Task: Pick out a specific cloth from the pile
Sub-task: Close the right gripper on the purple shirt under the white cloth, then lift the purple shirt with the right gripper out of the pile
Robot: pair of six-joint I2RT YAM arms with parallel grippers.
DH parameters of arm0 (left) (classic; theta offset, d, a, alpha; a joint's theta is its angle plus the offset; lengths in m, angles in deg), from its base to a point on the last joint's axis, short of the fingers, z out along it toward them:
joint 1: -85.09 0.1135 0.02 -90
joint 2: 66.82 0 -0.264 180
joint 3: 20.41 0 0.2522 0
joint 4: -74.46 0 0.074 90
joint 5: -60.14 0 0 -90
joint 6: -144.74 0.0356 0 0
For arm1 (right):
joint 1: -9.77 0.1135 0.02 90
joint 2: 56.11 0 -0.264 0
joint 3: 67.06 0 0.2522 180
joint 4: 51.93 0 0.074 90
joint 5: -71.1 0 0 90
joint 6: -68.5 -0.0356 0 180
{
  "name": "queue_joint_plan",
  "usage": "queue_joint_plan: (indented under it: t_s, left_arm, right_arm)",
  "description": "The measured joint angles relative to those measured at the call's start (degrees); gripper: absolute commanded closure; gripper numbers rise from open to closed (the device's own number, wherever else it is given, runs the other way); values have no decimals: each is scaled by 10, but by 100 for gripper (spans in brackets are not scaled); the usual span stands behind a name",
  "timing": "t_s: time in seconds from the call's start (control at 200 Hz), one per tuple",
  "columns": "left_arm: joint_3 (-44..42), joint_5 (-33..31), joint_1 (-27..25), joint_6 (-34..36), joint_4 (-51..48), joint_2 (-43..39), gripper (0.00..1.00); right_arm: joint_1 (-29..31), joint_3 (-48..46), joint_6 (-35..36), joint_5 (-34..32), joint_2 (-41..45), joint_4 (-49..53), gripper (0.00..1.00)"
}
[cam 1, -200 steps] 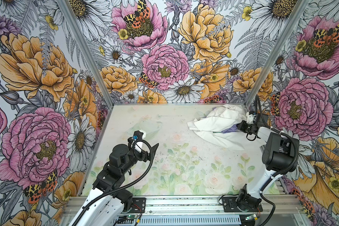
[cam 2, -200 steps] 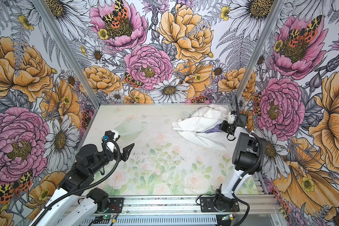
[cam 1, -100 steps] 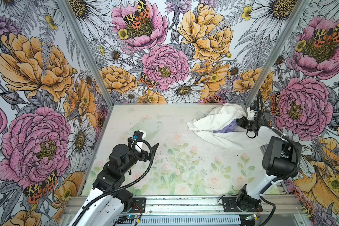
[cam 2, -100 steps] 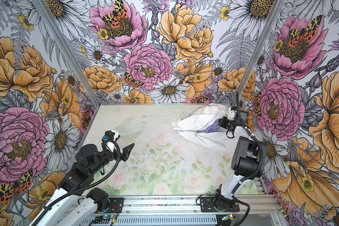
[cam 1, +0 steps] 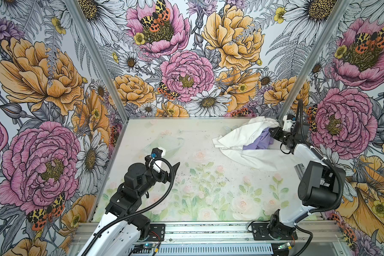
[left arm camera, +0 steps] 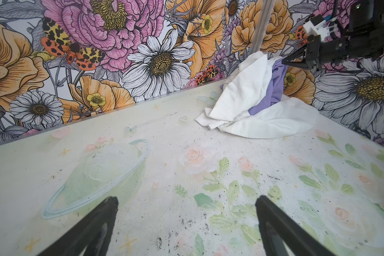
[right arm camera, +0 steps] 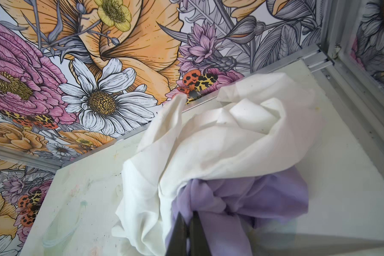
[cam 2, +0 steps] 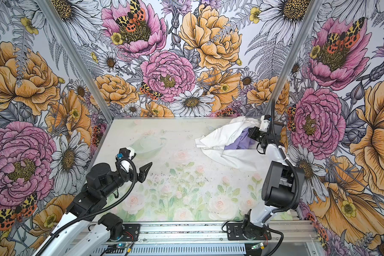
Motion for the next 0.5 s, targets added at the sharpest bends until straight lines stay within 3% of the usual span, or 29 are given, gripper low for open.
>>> queue_joint_plan:
  t_s: [0.5]
  left_arm:
    - [0, 0, 0, 0, 0, 0, 1]
  right_arm:
    - [0, -1, -42, 10, 44, -33, 100]
